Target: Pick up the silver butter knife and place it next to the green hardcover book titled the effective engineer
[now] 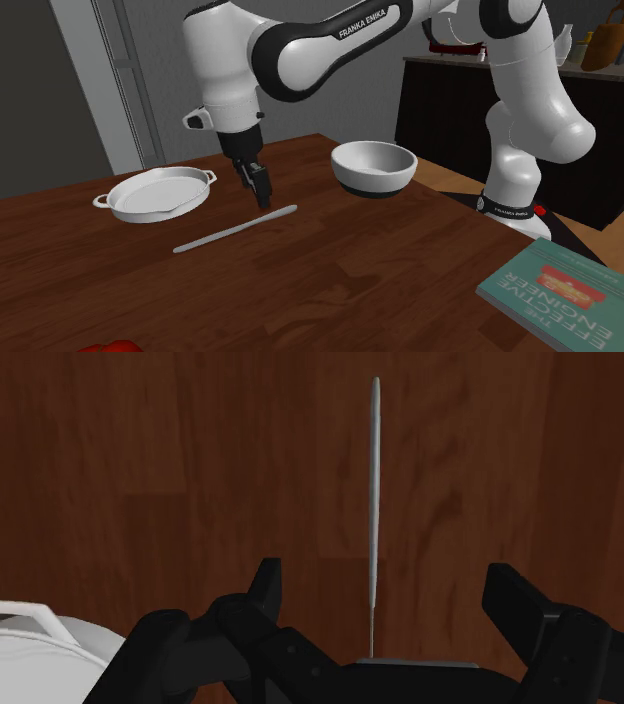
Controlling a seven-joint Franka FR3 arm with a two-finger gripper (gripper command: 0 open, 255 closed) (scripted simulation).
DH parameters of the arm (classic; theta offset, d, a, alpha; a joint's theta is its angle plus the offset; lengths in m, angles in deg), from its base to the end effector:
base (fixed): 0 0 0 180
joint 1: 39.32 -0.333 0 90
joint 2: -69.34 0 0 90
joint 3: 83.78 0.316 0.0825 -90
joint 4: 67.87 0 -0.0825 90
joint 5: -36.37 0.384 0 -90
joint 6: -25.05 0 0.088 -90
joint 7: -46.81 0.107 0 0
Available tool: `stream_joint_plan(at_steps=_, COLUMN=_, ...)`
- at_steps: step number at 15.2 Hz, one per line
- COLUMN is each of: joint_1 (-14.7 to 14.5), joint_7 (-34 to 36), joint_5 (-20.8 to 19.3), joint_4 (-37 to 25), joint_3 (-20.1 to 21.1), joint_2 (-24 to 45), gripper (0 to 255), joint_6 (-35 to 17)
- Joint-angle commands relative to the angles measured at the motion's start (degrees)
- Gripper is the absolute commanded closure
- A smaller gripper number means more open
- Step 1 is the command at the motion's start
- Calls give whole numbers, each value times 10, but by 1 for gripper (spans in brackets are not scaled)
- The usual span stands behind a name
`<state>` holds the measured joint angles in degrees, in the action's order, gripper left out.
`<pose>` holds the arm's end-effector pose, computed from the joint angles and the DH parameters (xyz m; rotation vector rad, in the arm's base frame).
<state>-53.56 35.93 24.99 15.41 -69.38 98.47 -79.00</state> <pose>0.6203 0.2885 0.3884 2.8514 1.0861 -0.1791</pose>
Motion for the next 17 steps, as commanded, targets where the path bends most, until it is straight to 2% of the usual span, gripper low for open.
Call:
stream_joint_plan(at_steps=1, joint_1=-10, joint_7=-3, joint_5=-8, joint_4=-37, joint_3=1, joint_2=31, gripper=0, joint_6=6)
stream_joint_plan(at_steps=8, joint_1=-5, joint_7=1, joint_5=-12, joint_4=11, joint_3=-2, joint_2=38, gripper=0, joint_6=-48)
stream_joint_plan(at_steps=16, joint_1=-5, joint_7=1, joint_5=-12, joint_4=10, joint_3=-2, joint_2=39, gripper=0, joint_6=-48)
stream_joint_plan(at_steps=17, joint_1=-5, joint_7=1, joint_5=-12, joint_4=10, joint_3=-2, joint_2=39, gripper=255, joint_6=-48)
